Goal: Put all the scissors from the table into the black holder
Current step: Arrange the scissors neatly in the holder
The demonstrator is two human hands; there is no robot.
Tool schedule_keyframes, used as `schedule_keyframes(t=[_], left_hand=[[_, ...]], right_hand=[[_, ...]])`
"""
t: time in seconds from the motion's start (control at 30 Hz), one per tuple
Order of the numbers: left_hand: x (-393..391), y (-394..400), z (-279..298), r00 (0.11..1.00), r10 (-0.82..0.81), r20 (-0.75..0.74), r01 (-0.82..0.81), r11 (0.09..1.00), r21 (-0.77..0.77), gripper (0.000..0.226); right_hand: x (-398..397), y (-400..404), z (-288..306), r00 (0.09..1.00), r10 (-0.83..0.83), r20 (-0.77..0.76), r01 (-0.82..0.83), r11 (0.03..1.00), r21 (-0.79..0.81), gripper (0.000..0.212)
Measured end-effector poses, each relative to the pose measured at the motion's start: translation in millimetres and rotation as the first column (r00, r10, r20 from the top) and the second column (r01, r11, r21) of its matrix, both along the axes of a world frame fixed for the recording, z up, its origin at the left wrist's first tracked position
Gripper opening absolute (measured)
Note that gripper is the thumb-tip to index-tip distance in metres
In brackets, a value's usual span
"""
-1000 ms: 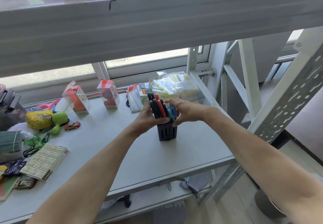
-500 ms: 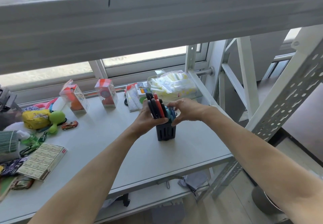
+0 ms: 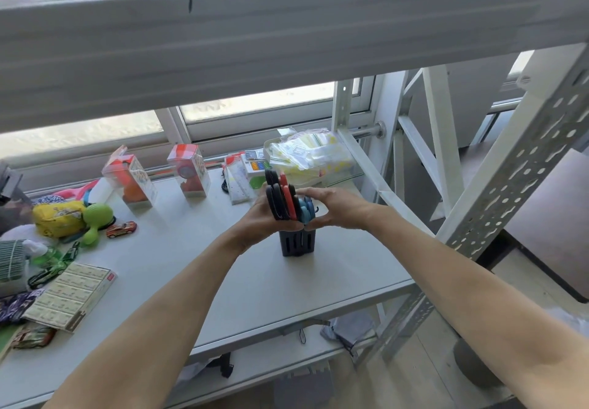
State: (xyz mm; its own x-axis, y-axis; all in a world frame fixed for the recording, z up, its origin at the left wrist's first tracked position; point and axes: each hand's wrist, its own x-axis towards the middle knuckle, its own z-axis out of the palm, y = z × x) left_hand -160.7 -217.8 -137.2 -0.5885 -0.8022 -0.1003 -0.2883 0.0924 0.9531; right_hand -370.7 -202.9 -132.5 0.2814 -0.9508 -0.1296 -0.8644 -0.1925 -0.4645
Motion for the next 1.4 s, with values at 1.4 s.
schedule_keyframes(t=[1.4], left_hand=[[-4, 3, -18, 0.993, 0.106, -0.047, -0.110, 0.990, -0.089, 0.049]], right_hand=[[14, 11, 18, 0.946, 0.086, 0.311, -0.057, 0.993, -0.103, 0.051]])
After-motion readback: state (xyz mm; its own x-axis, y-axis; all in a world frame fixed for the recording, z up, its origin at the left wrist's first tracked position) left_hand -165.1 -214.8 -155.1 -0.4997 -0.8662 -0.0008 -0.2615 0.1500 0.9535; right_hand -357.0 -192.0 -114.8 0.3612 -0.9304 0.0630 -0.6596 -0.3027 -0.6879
